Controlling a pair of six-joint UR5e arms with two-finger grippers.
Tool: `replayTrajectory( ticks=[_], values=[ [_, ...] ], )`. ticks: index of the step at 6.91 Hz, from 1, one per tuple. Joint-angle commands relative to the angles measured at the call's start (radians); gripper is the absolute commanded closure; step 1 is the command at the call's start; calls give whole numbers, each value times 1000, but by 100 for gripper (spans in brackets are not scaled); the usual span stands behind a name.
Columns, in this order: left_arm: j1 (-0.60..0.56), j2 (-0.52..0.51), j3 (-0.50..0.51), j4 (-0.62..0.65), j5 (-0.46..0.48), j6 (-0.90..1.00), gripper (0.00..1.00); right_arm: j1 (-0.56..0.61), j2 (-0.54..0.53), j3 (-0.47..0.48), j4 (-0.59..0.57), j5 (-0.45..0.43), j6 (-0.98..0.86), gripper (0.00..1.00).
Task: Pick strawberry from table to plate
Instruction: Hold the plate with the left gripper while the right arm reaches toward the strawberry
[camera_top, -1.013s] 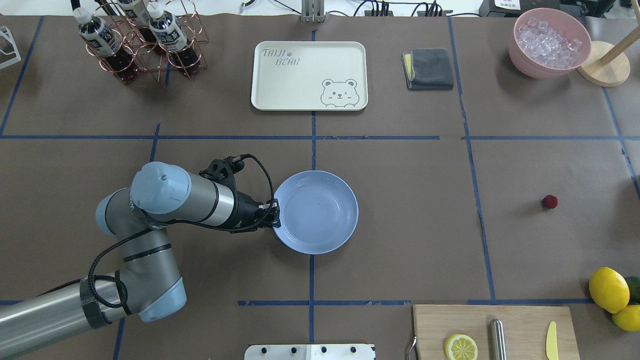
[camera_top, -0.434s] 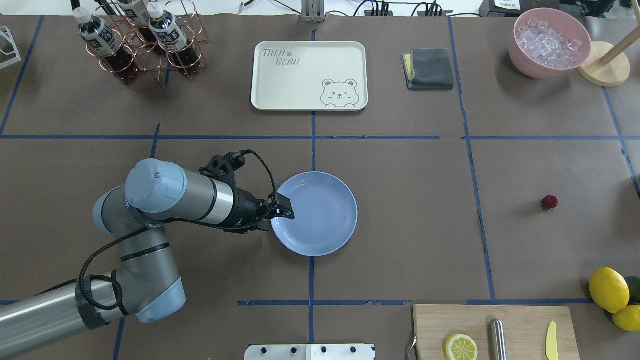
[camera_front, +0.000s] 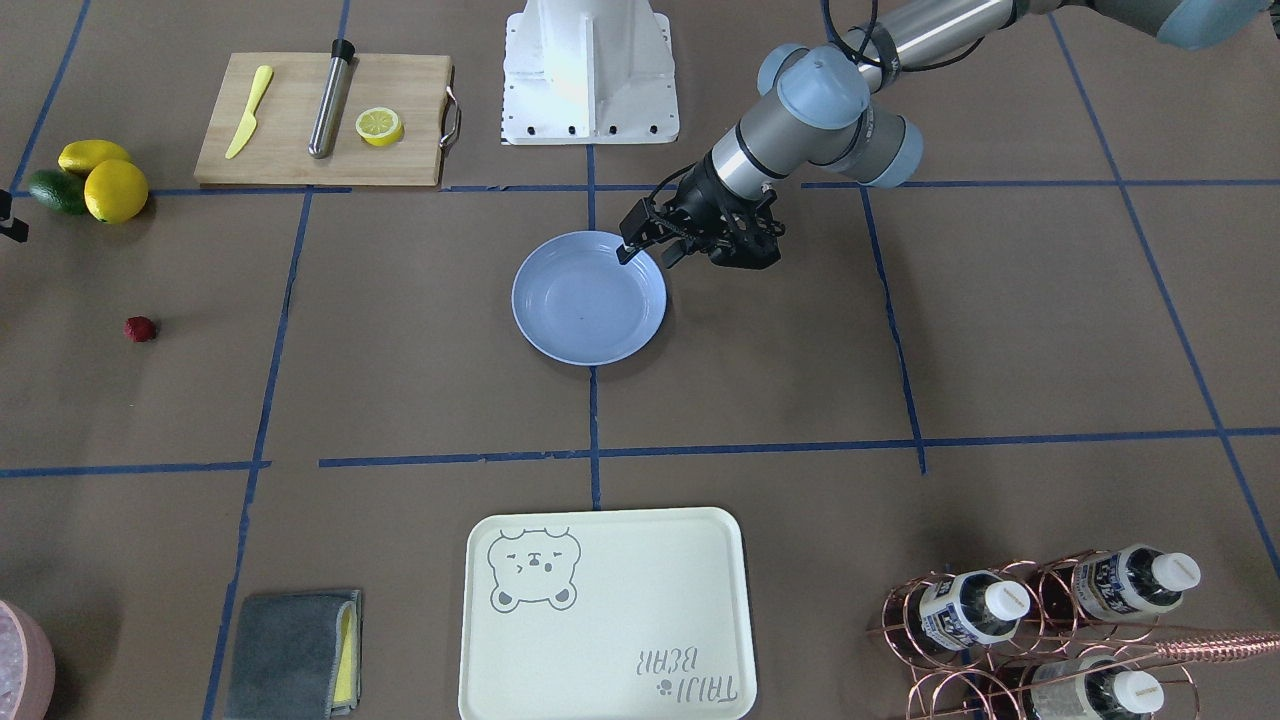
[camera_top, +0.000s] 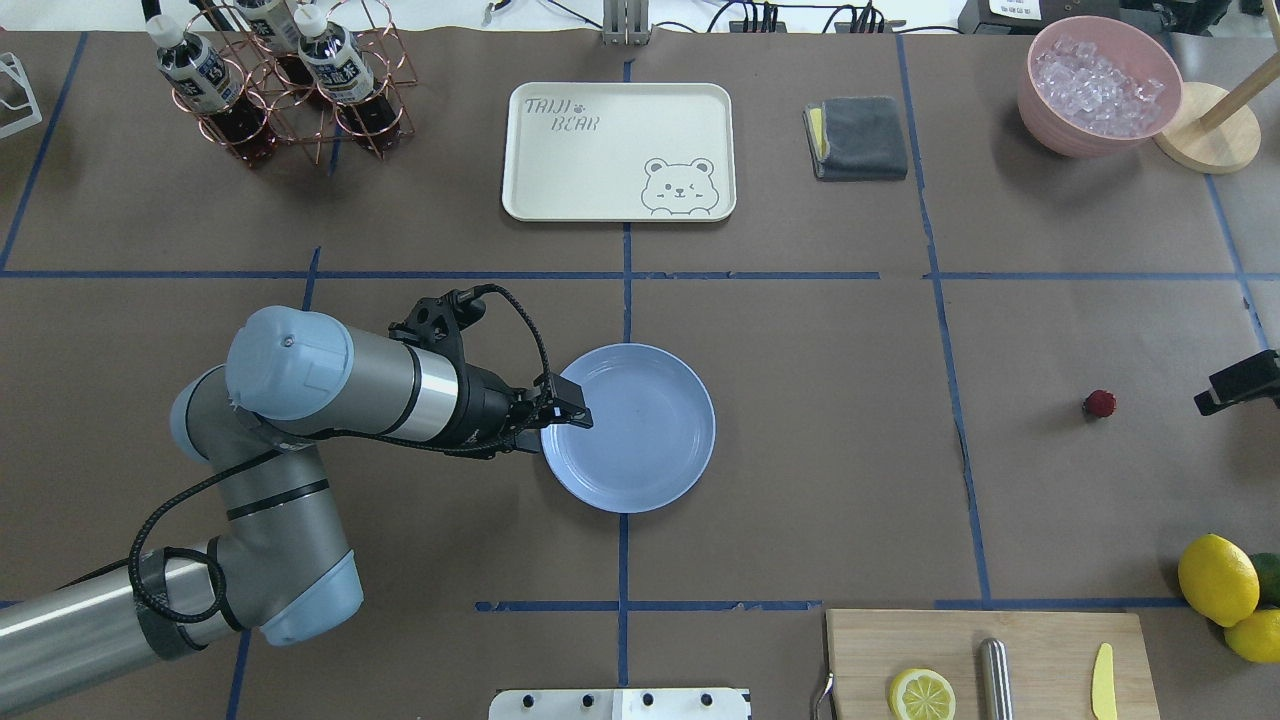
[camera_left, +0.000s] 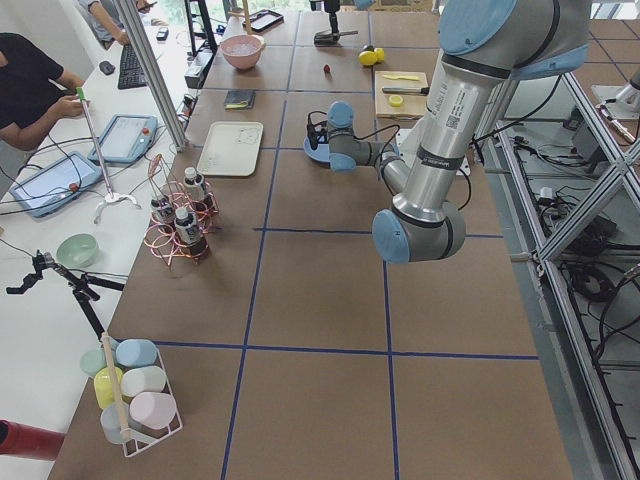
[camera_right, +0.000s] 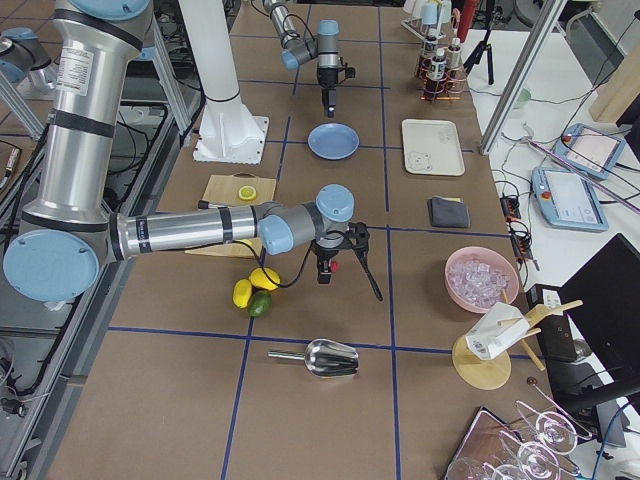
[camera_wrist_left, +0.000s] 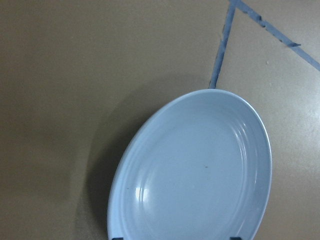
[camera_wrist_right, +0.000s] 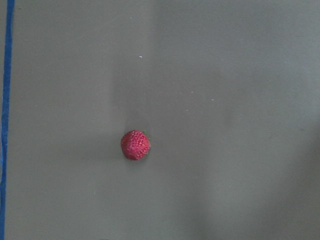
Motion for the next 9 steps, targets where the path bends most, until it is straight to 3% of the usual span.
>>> replayTrajectory(
  ticks=[1,4,6,7,9],
  values=[
    [-1,8,-17,0,0,-2,21,-185,28,-18,182,-162,328,0],
    [-1,10,-24,0,0,-4,20,-215,59,-67,187,-245,369,0],
    [-1,11,-24,0,0,-5,19,-227,128,-137,187,-247,374,1],
    [-1,11,-24,0,-1,-5,19,-227,135,-156,187,-247,374,6],
    [-1,11,-23,0,-1,-2,19,-240,142,-182,189,-249,372,8]
  ],
)
